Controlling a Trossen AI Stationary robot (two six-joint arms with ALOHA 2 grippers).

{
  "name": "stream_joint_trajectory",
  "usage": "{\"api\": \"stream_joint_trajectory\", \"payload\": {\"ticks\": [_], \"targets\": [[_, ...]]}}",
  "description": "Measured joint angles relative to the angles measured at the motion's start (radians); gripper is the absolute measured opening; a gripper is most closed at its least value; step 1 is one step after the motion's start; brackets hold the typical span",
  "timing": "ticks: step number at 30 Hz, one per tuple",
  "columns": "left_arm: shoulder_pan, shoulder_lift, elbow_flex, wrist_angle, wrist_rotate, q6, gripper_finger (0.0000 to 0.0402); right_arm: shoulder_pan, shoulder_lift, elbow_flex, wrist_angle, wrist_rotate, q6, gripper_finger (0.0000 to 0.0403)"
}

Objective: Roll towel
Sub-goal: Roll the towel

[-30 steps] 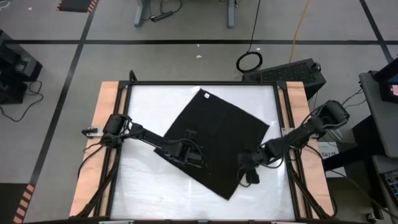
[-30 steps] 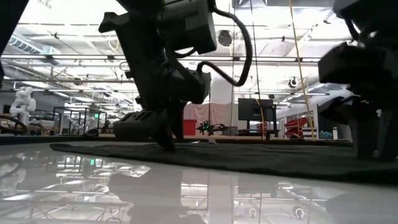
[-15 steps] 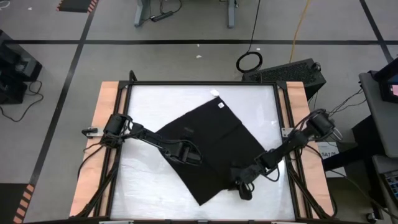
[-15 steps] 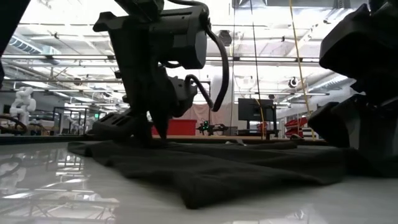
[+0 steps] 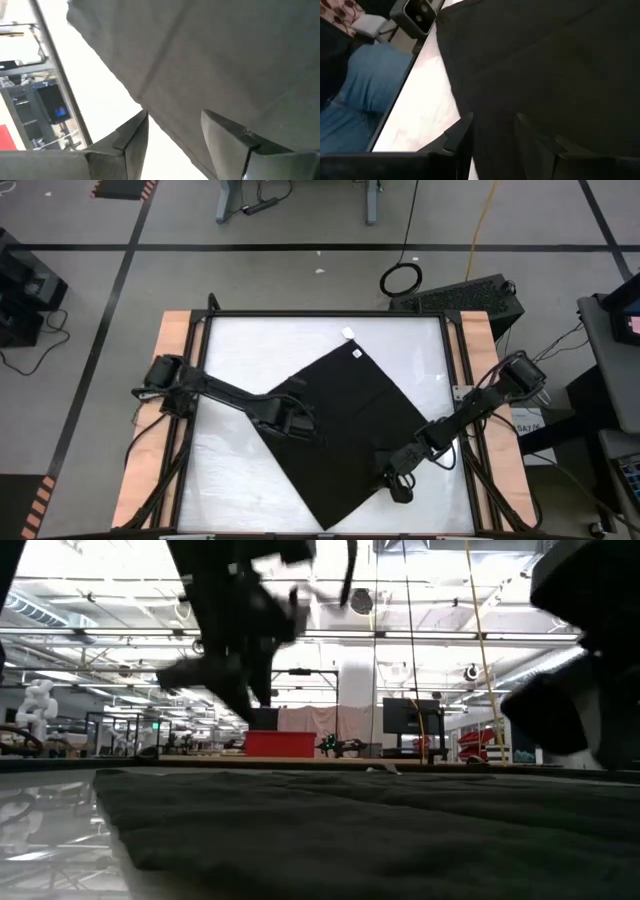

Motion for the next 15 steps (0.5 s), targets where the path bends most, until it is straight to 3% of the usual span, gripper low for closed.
{"api": "stream_joint_trajectory", "payload": {"ticks": [6,15], "targets": [[-0.032,-0.131,0.001,0.018,-0.004,-0.046,0.0189,0.005,-0.136,0.0,-0.098,0.021,-0.064,0.0132],[-0.126,-0.2,0.002,0.156,0.128,-0.11,0.0189,0.001,-0.339,0.002,-0.358,0.236,-0.199,0.0132]]}}
